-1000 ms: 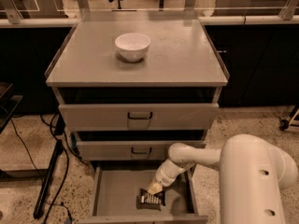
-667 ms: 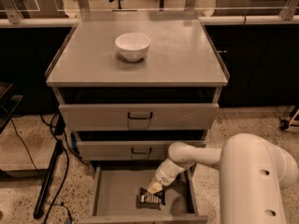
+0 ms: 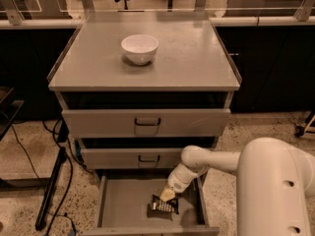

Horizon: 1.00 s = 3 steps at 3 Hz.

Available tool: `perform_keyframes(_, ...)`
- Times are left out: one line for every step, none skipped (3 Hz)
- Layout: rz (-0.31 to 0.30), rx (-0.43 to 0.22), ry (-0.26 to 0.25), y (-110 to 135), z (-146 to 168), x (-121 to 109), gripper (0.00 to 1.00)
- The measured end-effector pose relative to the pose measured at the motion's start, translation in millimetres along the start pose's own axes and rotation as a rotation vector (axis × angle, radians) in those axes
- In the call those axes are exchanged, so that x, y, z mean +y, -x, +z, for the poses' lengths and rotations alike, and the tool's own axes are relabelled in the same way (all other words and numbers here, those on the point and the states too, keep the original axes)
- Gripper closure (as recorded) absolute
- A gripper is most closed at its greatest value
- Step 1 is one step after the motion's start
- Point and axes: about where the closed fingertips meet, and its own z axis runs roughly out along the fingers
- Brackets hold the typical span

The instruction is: Pick rxbar chocolate from bottom drawer and place on counter

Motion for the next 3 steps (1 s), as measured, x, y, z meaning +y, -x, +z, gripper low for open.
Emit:
perform_keyframes(0.031,0.028,-0.057,5,-41,6,1.00)
perform_keyframes(0.031,0.027,-0.057,5,-42,6,1.00)
perform_keyframes(0.027,0.030,-0.115,10,-71,8,1.00)
